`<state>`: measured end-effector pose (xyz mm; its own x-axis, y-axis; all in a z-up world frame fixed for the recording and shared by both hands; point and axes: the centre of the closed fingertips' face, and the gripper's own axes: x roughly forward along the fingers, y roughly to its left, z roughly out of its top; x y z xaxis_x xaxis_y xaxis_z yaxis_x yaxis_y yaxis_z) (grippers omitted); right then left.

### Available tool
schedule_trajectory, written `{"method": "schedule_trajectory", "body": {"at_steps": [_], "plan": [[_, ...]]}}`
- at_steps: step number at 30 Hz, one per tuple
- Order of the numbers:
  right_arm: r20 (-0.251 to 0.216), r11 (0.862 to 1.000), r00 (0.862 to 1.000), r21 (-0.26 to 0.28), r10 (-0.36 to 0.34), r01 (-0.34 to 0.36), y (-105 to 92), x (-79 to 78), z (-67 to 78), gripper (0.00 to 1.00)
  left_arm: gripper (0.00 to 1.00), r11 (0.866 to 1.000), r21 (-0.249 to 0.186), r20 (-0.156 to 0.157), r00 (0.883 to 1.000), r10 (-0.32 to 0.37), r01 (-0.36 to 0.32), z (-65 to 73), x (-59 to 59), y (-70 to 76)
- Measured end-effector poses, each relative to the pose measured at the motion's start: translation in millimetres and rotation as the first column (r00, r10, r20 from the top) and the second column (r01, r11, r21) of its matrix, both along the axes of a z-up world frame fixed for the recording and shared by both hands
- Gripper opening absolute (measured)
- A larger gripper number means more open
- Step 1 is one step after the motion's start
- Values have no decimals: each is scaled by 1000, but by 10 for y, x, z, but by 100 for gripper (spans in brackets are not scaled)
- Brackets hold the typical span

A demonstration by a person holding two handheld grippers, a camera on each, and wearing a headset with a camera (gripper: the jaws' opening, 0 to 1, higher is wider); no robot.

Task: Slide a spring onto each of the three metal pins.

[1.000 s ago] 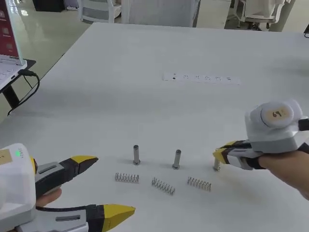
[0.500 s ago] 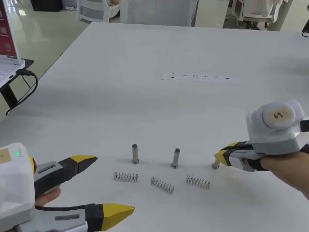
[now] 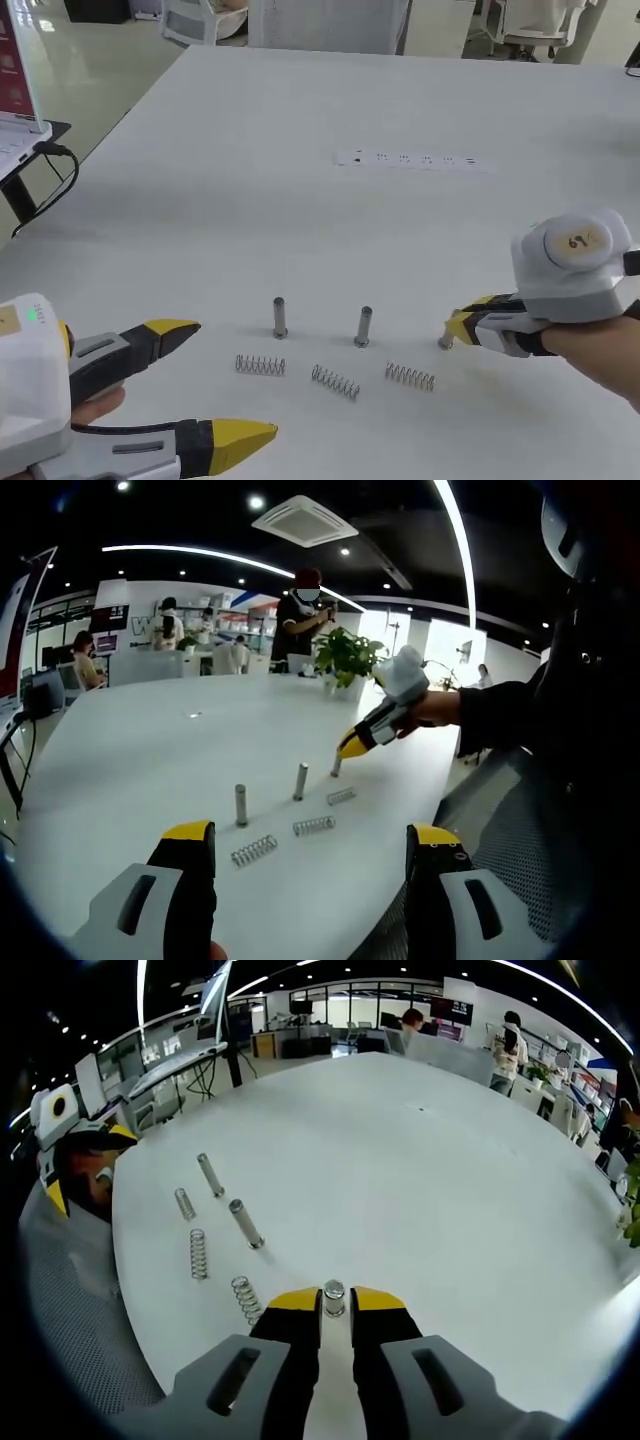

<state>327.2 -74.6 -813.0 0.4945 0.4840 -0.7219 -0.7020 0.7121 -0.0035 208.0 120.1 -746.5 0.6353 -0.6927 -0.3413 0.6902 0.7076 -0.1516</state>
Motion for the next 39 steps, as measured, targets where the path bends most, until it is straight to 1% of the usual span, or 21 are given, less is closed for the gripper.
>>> {"method": "schedule_trajectory", "body": {"at_steps": [14,23,32,39], "plan": [[-7,1000,1000,-12,-8,8,-92,-44,-21,11,74,1000,0,-1,1000,-4,4,-2,-3,-11],[-22,1000,1000,-27,-2,1,-164,-157,-23,11,74,1000,-3,-3,1000,-5,5,-6,-5,-21],[-48,999,998,-32,38,-39,-143,-308,-55,11,74,1000,-4,-8,1000,-11,11,-19,-8,-34],[-68,994,992,-22,103,-104,-7,-433,-47,11,74,1000,-4,-11,1000,-13,13,-19,-10,-39]]}}
